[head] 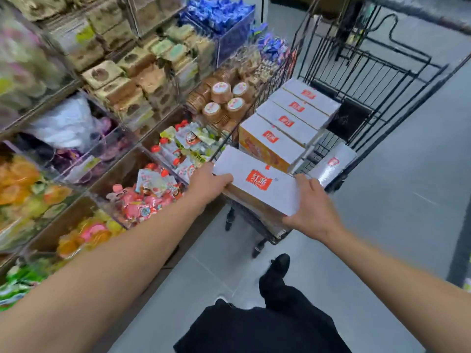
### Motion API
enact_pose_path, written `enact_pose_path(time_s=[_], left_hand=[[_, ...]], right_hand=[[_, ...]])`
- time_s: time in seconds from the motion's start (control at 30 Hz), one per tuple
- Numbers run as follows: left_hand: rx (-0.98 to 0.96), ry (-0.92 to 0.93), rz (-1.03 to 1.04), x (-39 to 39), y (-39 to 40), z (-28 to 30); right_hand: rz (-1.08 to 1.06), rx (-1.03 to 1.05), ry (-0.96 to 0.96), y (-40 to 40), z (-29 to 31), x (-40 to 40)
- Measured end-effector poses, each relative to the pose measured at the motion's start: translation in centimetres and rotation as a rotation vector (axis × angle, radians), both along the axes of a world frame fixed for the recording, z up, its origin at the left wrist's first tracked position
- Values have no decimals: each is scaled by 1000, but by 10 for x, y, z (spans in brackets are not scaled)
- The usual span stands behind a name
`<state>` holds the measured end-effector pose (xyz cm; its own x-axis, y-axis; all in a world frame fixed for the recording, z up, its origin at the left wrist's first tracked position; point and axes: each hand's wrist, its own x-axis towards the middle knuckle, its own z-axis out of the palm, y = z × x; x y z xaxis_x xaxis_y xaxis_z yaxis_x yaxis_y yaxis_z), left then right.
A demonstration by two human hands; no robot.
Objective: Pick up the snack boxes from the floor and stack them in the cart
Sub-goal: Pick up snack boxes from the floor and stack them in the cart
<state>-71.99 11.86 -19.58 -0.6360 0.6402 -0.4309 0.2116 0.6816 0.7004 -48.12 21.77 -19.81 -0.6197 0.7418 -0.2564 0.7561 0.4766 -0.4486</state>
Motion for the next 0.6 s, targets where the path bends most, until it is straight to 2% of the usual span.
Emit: enact_pose_path(time_s=[0.13, 0.37, 0.5, 0.6], left_hand=[[-30, -49, 83, -14, 44, -8], [-88, -139, 85, -46, 97, -40], [-116, -229, 35, -71, 121, -63], [-123, -226, -21, -88, 137, -71]], right_hand=[[21, -63, 5, 40, -23, -20], [9, -112, -46, 78, -64, -48], [-5, -6, -146, 86, -79, -72], [24, 106, -278, 90, -91, -90]])
